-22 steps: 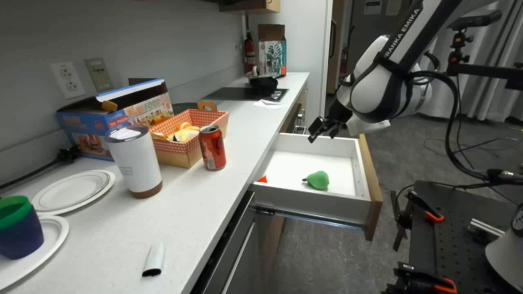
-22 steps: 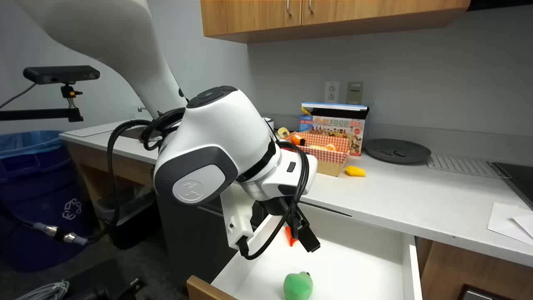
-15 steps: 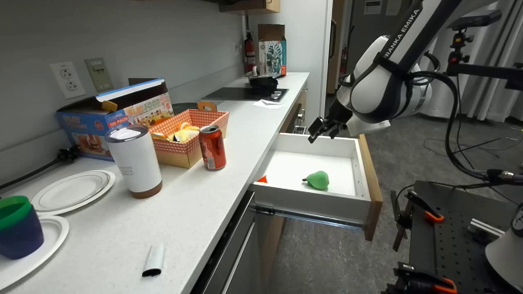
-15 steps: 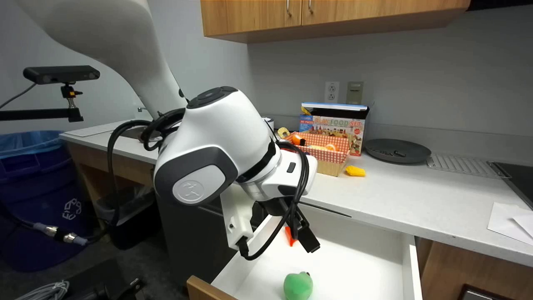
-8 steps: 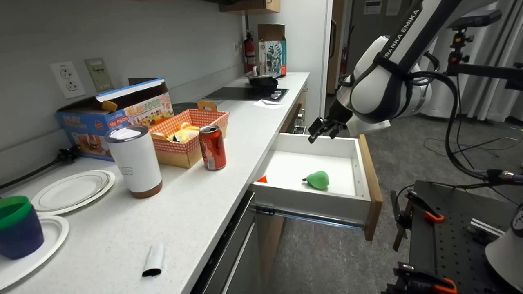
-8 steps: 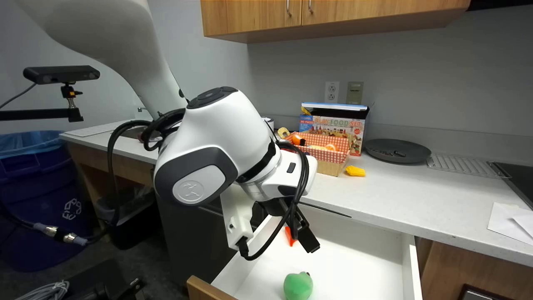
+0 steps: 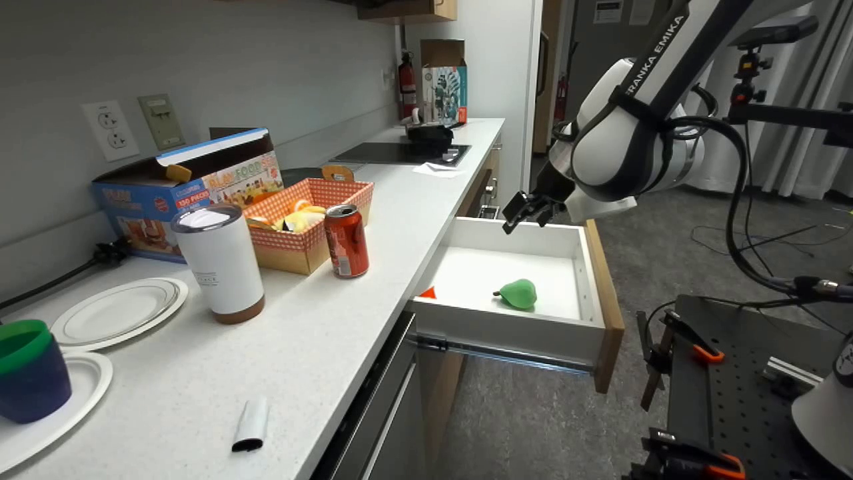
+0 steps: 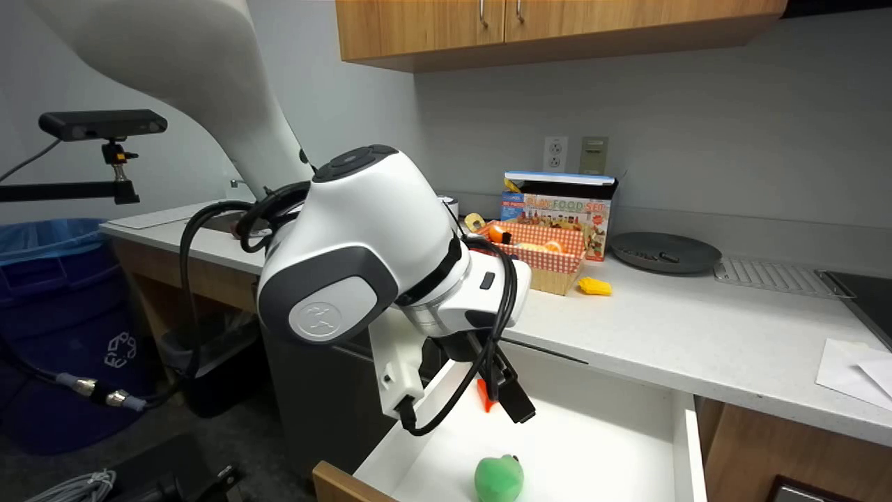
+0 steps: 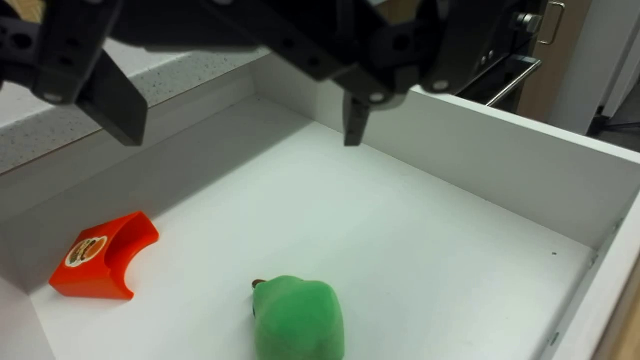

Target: Remove the green pear from the open drawer and place it in the basket

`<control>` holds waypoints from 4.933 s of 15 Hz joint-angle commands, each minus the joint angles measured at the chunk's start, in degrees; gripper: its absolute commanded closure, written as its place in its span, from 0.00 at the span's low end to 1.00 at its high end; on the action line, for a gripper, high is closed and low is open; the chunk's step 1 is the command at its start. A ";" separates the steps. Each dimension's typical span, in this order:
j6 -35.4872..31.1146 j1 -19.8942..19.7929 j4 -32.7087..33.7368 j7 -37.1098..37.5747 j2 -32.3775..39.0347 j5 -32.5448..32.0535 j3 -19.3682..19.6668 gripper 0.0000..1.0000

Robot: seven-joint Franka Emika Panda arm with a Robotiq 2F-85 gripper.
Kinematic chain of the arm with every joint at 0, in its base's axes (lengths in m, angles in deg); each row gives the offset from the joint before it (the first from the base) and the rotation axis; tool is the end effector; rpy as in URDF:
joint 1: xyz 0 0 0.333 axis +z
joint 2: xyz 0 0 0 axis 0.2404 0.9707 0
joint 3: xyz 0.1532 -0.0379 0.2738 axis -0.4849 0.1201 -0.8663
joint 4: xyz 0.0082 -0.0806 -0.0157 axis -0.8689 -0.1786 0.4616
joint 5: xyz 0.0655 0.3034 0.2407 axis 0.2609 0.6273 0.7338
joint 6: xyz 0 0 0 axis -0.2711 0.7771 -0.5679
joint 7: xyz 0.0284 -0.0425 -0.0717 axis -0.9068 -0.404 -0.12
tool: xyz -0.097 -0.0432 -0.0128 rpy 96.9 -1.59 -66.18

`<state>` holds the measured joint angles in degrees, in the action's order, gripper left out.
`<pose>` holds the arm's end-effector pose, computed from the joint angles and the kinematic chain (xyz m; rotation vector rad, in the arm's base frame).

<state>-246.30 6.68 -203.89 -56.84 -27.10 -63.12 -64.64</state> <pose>0.4201 -0.1078 0.2645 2.9104 -0.7235 0.8348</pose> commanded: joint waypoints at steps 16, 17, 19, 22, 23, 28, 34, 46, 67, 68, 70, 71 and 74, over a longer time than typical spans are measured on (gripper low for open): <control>2.80 10.91 -0.04 -14.01 5.63 14.40 9.24 0.00; 2.80 10.91 -0.04 -14.01 5.63 14.40 9.24 0.00; 3.55 10.18 1.63 -14.79 6.09 13.16 8.76 0.00; 8.12 9.20 6.07 -14.81 7.38 11.38 7.94 0.00; 9.63 7.40 7.18 -8.47 8.43 2.84 8.15 0.00; 13.94 6.22 16.21 -13.92 17.09 7.39 8.29 0.00; 22.70 5.18 22.90 -13.15 25.40 7.22 8.12 0.00; 28.75 -1.20 21.86 -4.60 21.03 -5.86 2.96 0.79; -9.55 8.68 30.86 5.99 10.43 -22.58 -3.86 0.94; -12.84 8.23 32.74 6.74 12.47 -23.82 -5.01 0.94; -16.60 7.50 36.92 8.25 16.92 -25.68 -6.41 0.94; -17.49 7.04 38.82 8.96 18.91 -26.51 -7.00 0.94; -16.50 4.43 46.26 12.36 25.58 -28.89 -9.06 0.94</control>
<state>-261.85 14.82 -166.57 -48.43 -9.20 -88.49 -70.99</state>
